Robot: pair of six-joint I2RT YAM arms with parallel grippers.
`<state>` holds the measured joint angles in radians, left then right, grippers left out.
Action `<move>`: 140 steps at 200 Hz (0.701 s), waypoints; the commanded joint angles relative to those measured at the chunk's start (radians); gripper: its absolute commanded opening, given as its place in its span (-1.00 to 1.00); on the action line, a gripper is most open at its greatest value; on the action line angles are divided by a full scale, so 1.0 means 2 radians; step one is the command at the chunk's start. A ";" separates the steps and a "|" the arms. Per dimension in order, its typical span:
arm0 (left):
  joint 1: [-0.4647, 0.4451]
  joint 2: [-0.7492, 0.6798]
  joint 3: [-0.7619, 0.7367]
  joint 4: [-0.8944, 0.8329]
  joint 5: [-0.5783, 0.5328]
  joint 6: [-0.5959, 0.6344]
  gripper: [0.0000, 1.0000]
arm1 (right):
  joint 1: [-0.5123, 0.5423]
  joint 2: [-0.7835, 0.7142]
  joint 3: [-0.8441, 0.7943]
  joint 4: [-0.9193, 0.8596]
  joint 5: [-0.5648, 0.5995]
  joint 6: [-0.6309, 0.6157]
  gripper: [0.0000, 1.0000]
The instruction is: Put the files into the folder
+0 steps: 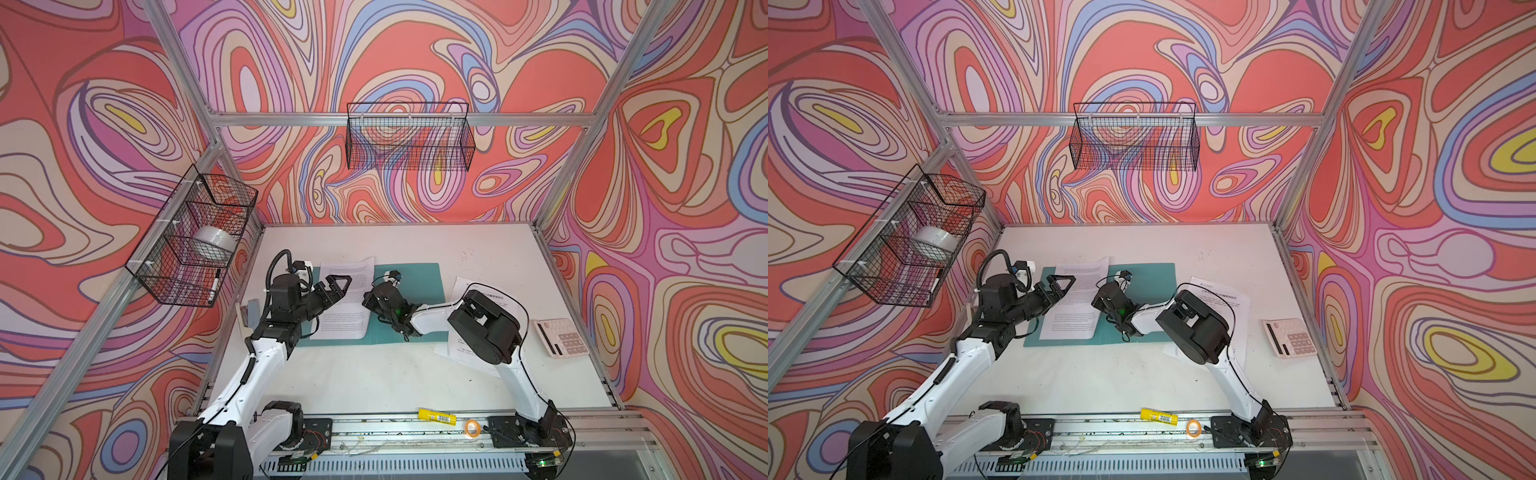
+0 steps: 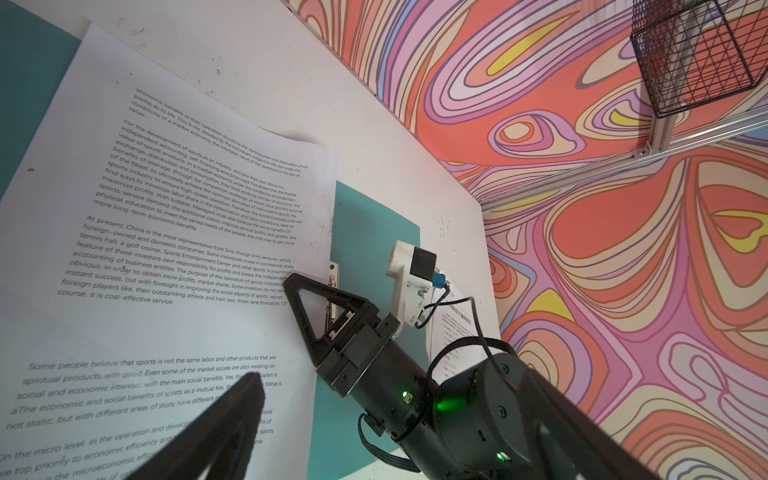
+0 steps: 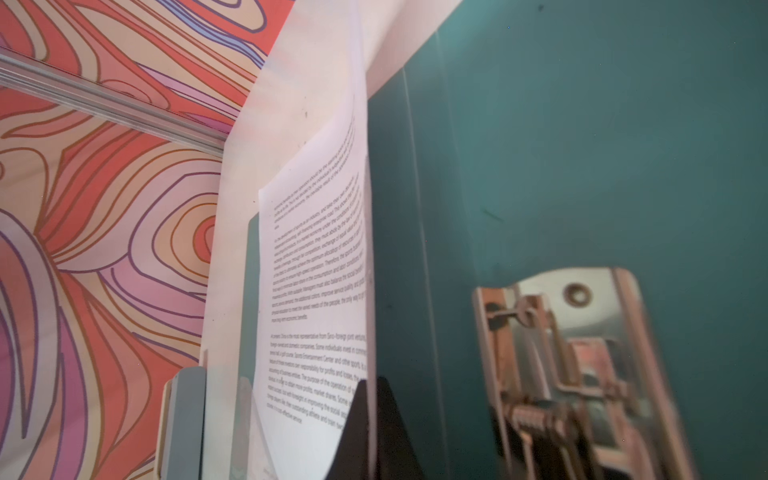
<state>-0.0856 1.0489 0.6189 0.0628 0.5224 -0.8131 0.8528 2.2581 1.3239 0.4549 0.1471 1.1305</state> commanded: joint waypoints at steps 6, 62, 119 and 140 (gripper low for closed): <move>-0.003 -0.001 -0.006 -0.002 -0.001 0.002 0.90 | 0.006 0.008 0.020 -0.011 -0.008 -0.006 -1.00; -0.003 -0.002 -0.007 -0.001 -0.001 0.002 0.90 | 0.015 0.024 0.042 -0.025 -0.011 -0.002 -1.00; -0.003 -0.002 -0.008 -0.002 -0.001 0.001 0.90 | 0.022 0.027 0.048 -0.042 0.003 0.004 -1.00; -0.003 -0.002 -0.008 0.001 0.000 0.000 0.90 | 0.026 0.026 0.048 -0.050 0.009 0.009 -1.00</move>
<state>-0.0864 1.0489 0.6189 0.0631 0.5224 -0.8135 0.8883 2.2875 1.4033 0.3866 0.1360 1.1393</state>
